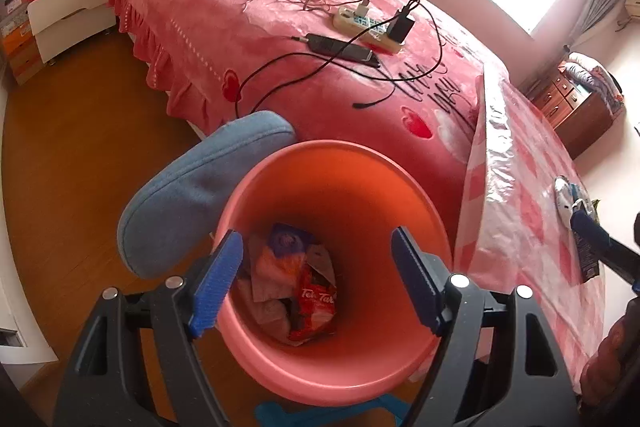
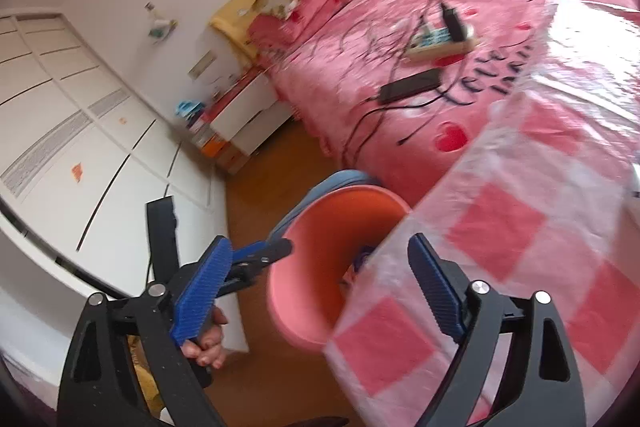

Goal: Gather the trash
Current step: 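Move both tools back over the trash pile on the bed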

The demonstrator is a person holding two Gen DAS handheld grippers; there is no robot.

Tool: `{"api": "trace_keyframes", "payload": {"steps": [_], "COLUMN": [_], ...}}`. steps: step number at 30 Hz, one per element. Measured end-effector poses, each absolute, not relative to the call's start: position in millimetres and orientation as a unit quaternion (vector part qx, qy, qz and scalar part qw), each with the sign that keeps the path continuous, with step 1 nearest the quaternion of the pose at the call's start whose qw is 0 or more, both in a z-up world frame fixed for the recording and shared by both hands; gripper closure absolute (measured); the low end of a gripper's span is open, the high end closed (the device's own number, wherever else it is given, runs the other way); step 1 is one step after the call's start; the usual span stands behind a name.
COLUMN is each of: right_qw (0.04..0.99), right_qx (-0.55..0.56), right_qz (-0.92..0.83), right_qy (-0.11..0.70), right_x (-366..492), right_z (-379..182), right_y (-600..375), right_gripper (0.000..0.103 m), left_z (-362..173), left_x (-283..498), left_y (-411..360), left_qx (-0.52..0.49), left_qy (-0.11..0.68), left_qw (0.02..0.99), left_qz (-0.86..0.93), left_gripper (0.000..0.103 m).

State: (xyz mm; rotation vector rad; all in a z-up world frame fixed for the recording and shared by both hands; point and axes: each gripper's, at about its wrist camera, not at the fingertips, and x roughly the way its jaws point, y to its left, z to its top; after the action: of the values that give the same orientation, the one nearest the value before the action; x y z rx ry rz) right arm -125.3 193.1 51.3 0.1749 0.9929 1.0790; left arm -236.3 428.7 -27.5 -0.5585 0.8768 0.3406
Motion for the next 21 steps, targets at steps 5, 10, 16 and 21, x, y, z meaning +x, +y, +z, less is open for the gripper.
{"api": "trace_keyframes", "payload": {"steps": [5,10,16,21], "right_qw": [0.764,0.776,0.784,0.799], "right_qx": [0.075,0.069,0.081,0.081], "right_qz": [0.468,0.456,0.448,0.441], "right_qy": [0.438,0.43,0.421,0.401], "right_x": [-125,-126,-125,-126], "right_z": [51,48,49,57], "right_y": [172,159,141,126], "right_gripper": [0.011,0.01,0.01,0.01], "left_z": [-18,-11,-2,3], "left_x": [-232,-223,-212,-205], "left_y": [416,398,372,356], "left_qx": [-0.26,-0.252,-0.236,-0.227], "left_qy": [0.41,0.408,0.408,0.409], "left_qw": [0.861,0.868,0.876,0.88], "left_qz": [0.151,0.13,0.101,0.087], "left_gripper": [0.026,0.026,0.025,0.025]}}
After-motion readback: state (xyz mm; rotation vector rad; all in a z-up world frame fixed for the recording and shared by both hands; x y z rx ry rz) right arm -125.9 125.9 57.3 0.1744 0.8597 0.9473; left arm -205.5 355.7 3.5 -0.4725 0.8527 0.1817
